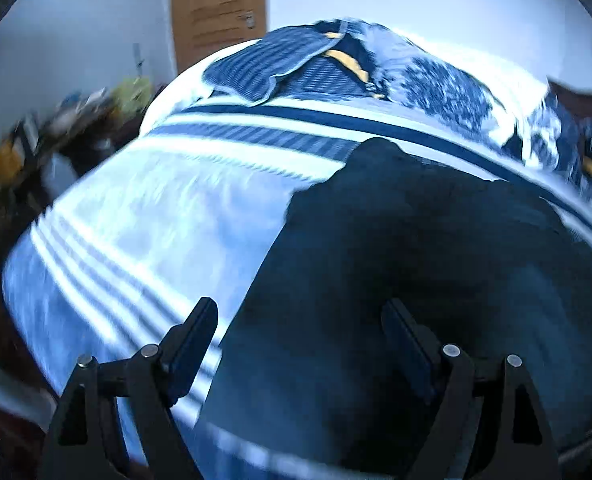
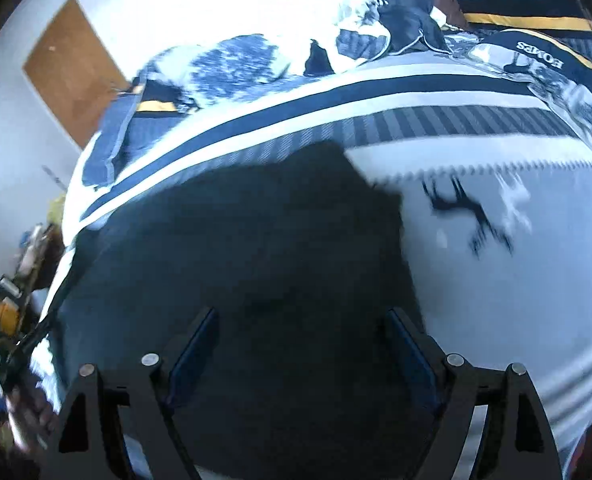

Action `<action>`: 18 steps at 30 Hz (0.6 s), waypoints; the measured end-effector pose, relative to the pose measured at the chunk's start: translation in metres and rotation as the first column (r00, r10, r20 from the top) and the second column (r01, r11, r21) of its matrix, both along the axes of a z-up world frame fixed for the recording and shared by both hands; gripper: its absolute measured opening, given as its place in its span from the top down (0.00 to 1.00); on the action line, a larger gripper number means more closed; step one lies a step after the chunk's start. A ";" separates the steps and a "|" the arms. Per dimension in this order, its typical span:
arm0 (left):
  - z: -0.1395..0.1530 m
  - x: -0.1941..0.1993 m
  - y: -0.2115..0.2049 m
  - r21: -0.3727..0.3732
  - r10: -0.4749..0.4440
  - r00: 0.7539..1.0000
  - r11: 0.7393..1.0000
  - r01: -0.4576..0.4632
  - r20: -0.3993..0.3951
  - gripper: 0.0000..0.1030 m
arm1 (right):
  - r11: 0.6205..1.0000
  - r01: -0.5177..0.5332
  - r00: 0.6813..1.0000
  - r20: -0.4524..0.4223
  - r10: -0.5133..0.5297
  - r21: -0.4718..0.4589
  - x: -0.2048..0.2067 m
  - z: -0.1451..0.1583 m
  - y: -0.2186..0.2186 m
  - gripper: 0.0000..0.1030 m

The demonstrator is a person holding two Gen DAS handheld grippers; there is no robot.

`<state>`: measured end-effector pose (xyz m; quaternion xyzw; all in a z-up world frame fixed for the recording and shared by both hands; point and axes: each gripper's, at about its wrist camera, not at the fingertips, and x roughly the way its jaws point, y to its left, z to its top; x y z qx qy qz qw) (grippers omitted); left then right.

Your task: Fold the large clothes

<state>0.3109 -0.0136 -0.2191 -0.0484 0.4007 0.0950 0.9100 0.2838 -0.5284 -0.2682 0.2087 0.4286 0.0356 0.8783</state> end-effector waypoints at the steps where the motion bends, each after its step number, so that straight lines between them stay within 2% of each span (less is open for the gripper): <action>1: -0.002 -0.015 0.008 -0.039 0.016 1.000 0.999 -0.016 -0.002 0.17 | 1.000 0.001 1.000 0.008 -0.002 0.014 -0.018 -0.003 0.002 0.16; 4: -0.007 -0.057 0.031 -0.186 0.067 0.997 0.980 -0.071 -0.029 0.17 | 0.998 0.044 0.999 0.004 -0.044 0.048 -0.067 -0.021 0.004 0.16; 5: -0.007 -0.067 0.035 -0.222 0.077 0.997 0.972 -0.081 -0.026 0.17 | 0.998 0.039 0.999 -0.029 -0.037 0.058 -0.072 -0.023 0.003 0.16; 6: -0.007 -0.079 0.037 -0.263 0.092 0.995 0.960 -0.095 -0.026 0.17 | 0.996 0.043 0.999 -0.031 -0.041 0.073 -0.073 -0.017 0.000 0.16; 8: -0.006 -0.089 0.034 -0.318 0.078 0.996 0.944 -0.083 -0.031 0.17 | 0.993 0.064 0.997 0.041 -0.068 0.095 -0.080 0.002 -0.005 0.16; 10: -0.009 -0.091 0.027 -0.378 0.039 0.997 0.924 -0.060 -0.062 0.17 | 0.985 0.062 0.997 0.039 -0.069 0.159 -0.077 0.004 -0.006 0.16; 12: -0.017 -0.087 0.022 -0.424 0.021 0.995 0.903 -0.063 -0.102 0.17 | 0.968 0.039 0.999 -0.005 -0.039 0.249 -0.073 -0.007 -0.003 0.16; 15: -0.037 -0.072 0.022 -0.501 0.018 0.986 0.859 -0.100 -0.166 0.17 | 0.966 0.028 0.998 -0.061 -0.012 0.256 -0.070 -0.025 -0.001 0.16; 18: -0.054 -0.056 0.026 -0.531 0.021 0.977 0.836 -0.134 -0.213 0.17 | 0.938 0.077 0.992 -0.122 -0.038 0.337 -0.067 -0.052 -0.012 0.16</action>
